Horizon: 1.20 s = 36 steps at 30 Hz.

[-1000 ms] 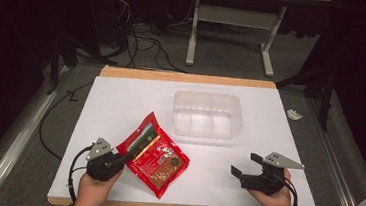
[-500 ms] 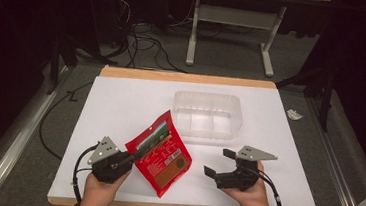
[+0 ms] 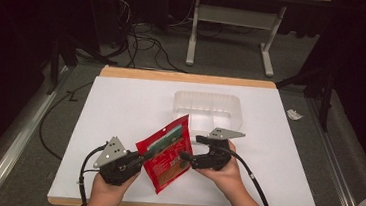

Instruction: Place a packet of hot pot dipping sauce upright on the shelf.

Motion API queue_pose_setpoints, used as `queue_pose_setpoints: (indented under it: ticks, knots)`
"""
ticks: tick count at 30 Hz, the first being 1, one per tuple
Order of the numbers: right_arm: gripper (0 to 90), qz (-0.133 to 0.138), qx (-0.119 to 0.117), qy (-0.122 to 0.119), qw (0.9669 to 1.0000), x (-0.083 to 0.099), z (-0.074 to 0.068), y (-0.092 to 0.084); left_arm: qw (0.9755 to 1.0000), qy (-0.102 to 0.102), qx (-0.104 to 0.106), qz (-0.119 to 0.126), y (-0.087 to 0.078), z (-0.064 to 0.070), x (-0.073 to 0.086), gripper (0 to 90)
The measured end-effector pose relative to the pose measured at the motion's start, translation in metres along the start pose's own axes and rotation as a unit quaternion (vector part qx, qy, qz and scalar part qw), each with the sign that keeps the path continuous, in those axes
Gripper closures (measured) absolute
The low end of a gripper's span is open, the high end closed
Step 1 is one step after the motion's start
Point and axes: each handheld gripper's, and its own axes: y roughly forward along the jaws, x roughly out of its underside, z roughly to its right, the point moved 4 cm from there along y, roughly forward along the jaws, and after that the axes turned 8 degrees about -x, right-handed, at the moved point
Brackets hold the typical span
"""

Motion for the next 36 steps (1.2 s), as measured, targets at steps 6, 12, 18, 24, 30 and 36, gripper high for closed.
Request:
queue_pose_setpoints:
  ticks: [6, 12, 18, 24, 30, 36]
  knots:
    - [18.5, -0.005, -0.04, -0.005, 0.9992, -0.009, 0.002, 0.019, 1.0, 0.0, 0.005, 0.001, 0.001, 0.001, -0.001, 89.1]
    - [41.0, -0.013, -0.061, -0.016, 0.9979, -0.01, -0.001, 0.023, 1.0, -0.004, 0.001, 0.0, 0.002, -0.003, -0.001, 89.2]
    - [61.3, -0.014, -0.06, -0.029, 0.9977, -0.008, 0.0, 0.012, 1.0, -0.009, -0.001, 0.002, 0.003, -0.005, -0.002, 89.2]
    - [86.4, -0.008, -0.06, -0.046, 0.9971, 0.0, -0.001, -0.001, 1.0, -0.005, -0.002, 0.001, 0.01, -0.004, -0.004, 89.2]
    - [87.7, 0.002, -0.044, -0.056, 0.9974, 0.004, -0.007, -0.015, 1.0, 0.001, -0.004, 0.006, 0.015, -0.004, -0.009, 89.2]
    - [87.8, 0.025, -0.014, -0.079, 0.9965, 0.007, -0.014, -0.045, 0.9998, 0.013, 0.009, 0.01, 0.032, 0.001, -0.019, 89.1]
